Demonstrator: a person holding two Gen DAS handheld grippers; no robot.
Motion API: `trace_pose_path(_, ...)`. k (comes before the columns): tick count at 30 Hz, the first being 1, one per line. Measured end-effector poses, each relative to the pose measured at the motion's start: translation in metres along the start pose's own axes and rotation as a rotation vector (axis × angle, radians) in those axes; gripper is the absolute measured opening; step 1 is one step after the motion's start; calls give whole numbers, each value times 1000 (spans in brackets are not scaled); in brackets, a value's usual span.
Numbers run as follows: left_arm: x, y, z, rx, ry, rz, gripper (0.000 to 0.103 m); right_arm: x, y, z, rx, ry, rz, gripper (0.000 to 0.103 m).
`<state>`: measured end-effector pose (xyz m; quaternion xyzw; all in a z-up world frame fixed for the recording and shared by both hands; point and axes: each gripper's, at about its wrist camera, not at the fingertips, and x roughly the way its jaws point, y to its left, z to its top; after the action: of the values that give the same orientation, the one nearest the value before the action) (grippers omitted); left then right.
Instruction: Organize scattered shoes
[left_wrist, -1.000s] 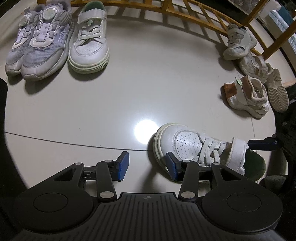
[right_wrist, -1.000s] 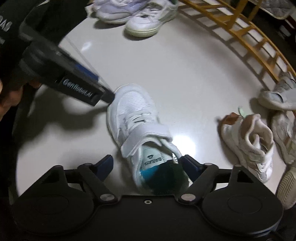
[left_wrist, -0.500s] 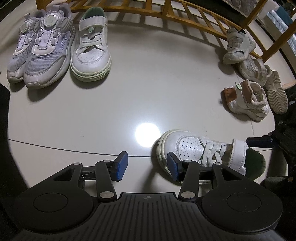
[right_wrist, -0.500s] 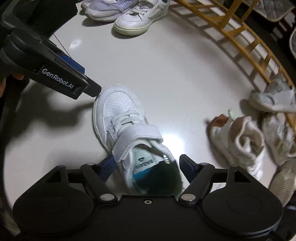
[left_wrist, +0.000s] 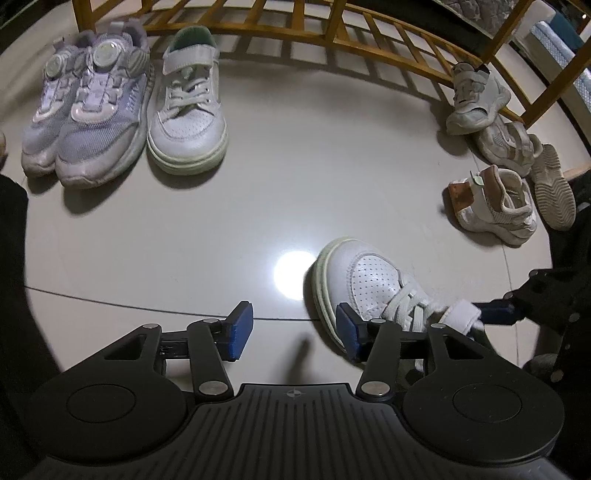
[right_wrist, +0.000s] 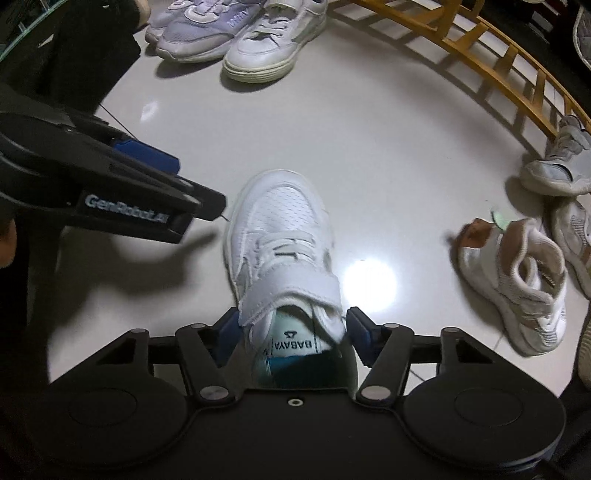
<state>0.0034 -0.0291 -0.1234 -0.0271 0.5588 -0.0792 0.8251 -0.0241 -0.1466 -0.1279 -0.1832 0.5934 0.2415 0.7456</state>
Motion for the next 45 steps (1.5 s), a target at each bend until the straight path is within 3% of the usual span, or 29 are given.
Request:
trace_pose_path(23,-4,-3,1,36,-14,18,55,-1,6,-4,-48,-46,-24,62)
trace_pose_path(36,-5,1,4,33,-17,20,57,1,18,5,-306,-18,-106,58)
trace_pose_path(39,-6,1,6,32,-20,20,57,-1,19,4,-347,-23,-141,60)
trace_pose_path(43,-5,3,13,35,-28,23,57,-11,13,-1,-328,-48,-162,76)
trace_pose_path(45,-4,2,17,40,-32,23,57,-17,9,-5,-304,-53,-169,78)
